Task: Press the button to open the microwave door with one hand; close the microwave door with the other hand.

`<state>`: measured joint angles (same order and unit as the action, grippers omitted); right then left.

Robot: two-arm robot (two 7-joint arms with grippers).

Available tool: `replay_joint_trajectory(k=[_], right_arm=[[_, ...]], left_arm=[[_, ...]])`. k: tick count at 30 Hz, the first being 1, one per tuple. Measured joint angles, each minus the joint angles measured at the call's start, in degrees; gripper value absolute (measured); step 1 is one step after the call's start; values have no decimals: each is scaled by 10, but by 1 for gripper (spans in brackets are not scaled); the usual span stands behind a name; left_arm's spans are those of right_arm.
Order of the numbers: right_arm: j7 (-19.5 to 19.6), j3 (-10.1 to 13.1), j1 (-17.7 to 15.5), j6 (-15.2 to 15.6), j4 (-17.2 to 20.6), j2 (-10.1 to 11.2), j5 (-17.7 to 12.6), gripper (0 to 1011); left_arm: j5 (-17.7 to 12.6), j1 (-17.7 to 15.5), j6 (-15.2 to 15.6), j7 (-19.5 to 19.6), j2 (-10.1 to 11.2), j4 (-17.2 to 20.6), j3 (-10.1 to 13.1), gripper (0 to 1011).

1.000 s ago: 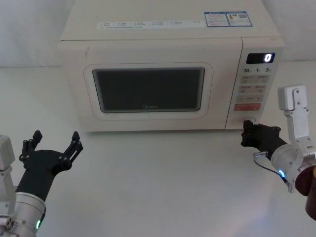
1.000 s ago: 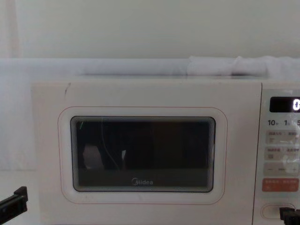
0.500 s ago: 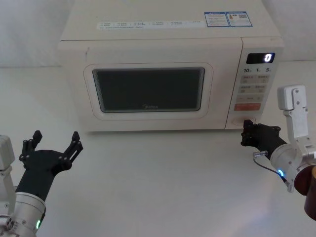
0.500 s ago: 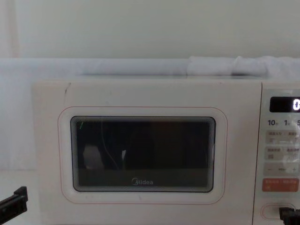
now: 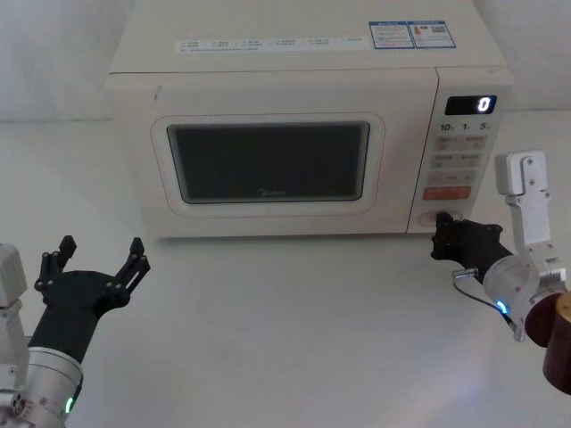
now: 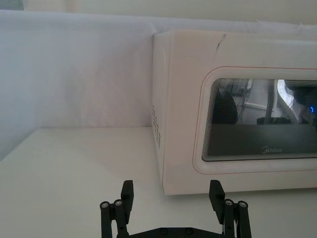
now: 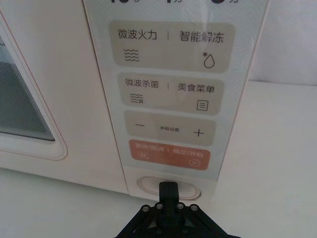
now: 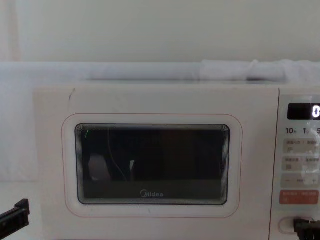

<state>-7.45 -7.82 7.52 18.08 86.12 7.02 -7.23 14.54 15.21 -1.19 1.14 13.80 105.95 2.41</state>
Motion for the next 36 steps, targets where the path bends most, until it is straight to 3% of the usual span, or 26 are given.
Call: replay_joint_trajectory(k=[36], right_arm=[[5,4,21,-23,-34,-17,9,0]], left_arm=[[0,0,0,0,0,0,0,1001]])
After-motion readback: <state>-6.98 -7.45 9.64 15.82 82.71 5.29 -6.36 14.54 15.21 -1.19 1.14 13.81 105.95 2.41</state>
